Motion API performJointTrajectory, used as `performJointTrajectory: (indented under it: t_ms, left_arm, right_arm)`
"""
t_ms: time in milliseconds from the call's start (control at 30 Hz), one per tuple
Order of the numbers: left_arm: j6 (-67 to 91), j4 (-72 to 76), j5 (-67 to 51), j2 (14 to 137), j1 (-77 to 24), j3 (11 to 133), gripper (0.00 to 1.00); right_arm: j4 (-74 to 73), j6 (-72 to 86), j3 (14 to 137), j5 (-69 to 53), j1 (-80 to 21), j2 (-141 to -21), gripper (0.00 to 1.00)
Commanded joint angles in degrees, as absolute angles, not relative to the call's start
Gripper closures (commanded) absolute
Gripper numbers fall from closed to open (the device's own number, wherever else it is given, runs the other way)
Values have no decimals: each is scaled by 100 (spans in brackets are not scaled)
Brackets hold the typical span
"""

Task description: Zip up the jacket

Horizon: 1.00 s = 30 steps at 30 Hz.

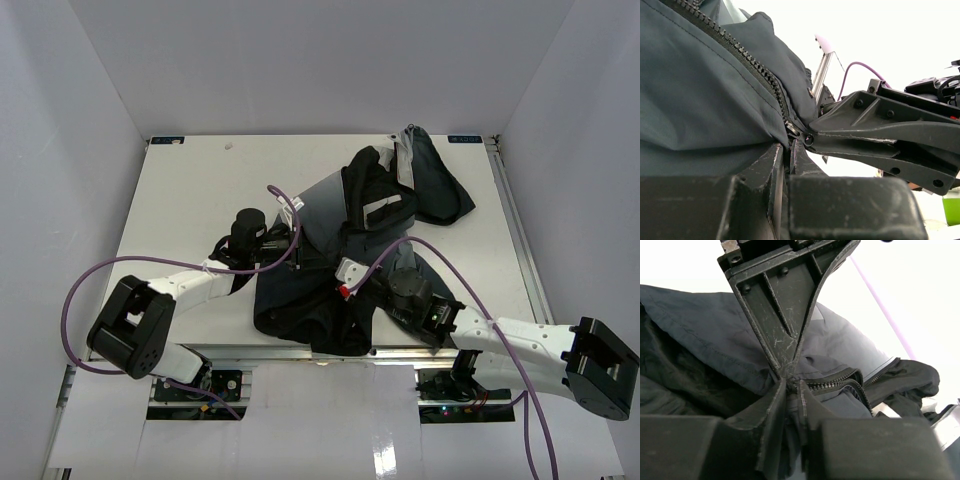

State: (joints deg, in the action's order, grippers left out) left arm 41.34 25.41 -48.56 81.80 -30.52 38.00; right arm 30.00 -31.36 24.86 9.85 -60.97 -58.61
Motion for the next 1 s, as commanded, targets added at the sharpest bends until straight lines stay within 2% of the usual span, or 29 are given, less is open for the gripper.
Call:
performJointTrajectory:
  t_ms: [0, 333, 567, 700, 800, 967]
  left_arm:
    - [4017, 2417, -5112, 7926, -3059, 3823, 100]
    - [4025, 2461, -5124, 7910, -3059, 3823, 100]
    - [4032, 2481, -5142, 7901, -3059, 3823, 100]
    - [4034, 2490, -5142, 7907, -3059, 3829, 100]
    - [4034, 2496, -5142, 7902, -3059, 3823, 100]
    - [4034, 2505, -5133, 7883, -3059, 3814, 100]
  right_arm:
    - [3396, -3097, 2781, 1399, -5910, -5890, 83]
    - [3199, -3015, 2865, 1231, -5897, -6055, 89]
    - [3041, -2972, 3019, 1318, -5891, -6192, 85]
    - [3041, -2927, 3073, 1403, -5883, -6246, 91]
    - [3041, -2910, 3085, 1449, -5880, -6258, 92]
    - [3005, -2865, 3076, 1573, -5871, -6223, 87]
